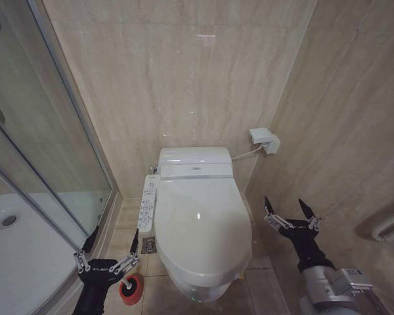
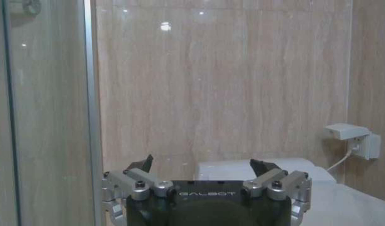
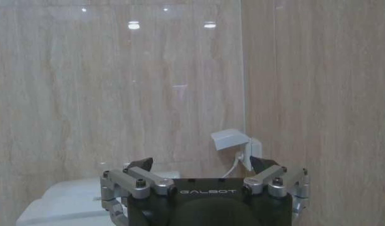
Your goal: Open the toilet lid, clean the toilet bowl with a toilet brush, close the toilet lid, and flush.
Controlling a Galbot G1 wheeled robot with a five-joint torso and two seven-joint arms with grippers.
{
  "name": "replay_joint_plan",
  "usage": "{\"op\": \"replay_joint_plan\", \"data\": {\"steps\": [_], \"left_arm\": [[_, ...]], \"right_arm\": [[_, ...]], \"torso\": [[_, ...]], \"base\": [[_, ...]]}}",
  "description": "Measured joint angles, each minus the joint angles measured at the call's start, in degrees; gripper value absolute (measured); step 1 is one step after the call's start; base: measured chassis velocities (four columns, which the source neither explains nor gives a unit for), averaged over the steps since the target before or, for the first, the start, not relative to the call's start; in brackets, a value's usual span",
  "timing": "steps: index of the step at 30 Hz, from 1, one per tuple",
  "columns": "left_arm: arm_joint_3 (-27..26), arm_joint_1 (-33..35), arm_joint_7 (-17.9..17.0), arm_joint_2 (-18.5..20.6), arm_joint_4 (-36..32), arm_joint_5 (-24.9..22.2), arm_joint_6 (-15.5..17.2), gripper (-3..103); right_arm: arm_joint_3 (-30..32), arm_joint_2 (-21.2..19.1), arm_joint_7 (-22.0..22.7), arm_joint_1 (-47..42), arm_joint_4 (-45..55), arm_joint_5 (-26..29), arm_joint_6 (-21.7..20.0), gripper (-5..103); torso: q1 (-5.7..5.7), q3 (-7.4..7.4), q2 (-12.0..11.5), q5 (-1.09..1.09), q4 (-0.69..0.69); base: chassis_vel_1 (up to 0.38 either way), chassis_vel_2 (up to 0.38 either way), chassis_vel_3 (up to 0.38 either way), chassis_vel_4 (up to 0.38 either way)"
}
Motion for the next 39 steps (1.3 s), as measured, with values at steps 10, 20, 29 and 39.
{"op": "replay_joint_plan", "data": {"steps": [10,20,29,39], "left_arm": [[-1.6,-2.6,0.2,1.2,0.0,-3.3,5.3,100],[-5.8,-9.7,0.8,4.4,0.0,-12.6,19.9,100],[-9.8,-16.4,1.5,7.4,0.0,-21.3,33.6,100],[-10.4,-17.9,2.1,8.3,0.7,-23.0,34.7,95]], "right_arm": [[0.0,0.0,0.0,0.0,0.0,0.0,0.0,100],[0.0,0.0,0.0,0.0,0.0,0.0,0.0,100],[0.0,0.0,0.0,0.0,0.0,0.0,0.0,100],[0.0,0.0,0.0,0.0,0.0,0.0,0.0,100]], "torso": [[0.0,0.0,0.0,0.0,-0.01],[0.0,0.0,0.0,0.0,0.0],[0.0,0.0,0.0,-0.01,0.0],[0.0,0.0,0.0,0.0,0.02]], "base": [[0.0,0.0,0.0,0.0],[0.0,0.0,0.0,0.0],[0.0,0.0,0.0,0.0],[0.0,0.0,0.0,0.0]]}}
